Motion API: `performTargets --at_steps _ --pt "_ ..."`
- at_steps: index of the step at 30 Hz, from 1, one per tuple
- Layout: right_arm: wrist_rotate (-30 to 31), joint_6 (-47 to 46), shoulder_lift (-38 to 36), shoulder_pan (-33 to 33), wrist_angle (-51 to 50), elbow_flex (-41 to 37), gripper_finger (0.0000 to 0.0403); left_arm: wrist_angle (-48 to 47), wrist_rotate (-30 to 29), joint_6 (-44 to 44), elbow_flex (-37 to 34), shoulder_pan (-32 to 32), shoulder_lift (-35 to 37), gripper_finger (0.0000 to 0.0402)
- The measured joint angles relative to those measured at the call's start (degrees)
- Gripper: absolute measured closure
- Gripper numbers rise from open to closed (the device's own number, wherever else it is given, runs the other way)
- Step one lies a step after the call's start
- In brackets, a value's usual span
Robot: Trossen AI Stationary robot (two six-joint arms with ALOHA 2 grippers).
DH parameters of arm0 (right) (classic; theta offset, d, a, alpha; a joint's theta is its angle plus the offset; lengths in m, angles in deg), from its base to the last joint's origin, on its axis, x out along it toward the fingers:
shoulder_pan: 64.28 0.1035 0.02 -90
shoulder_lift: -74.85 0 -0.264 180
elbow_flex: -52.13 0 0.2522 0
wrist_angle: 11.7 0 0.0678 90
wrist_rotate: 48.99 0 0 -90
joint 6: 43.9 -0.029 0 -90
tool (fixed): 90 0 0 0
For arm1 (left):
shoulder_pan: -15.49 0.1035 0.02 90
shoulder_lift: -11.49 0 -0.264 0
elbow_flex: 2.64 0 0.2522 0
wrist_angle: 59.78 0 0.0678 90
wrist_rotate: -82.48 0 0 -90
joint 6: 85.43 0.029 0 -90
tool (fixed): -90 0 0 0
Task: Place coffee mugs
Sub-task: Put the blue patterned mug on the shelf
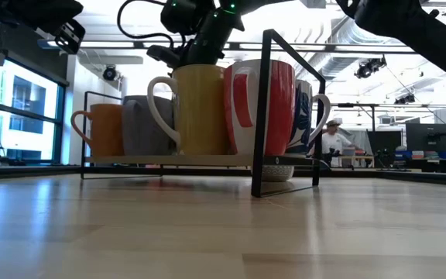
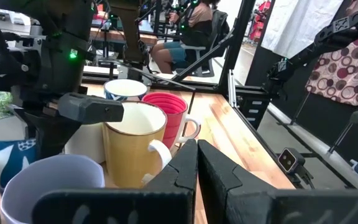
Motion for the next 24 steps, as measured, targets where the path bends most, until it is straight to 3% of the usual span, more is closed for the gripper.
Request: performTargets --at_steps 11,24 --pt "-0.31 -0.01 0.0 0.02 -0.13 0.01 0.0332 0.0 0.0 -0.02 -0.01 0.02 0.01 0.0401" --pt "-0.31 0.0 -1.27 -0.17 -1.5 0.11 0.0326 0.0 -0.01 -0.04 -0.02 0.02 0.01 0.0401"
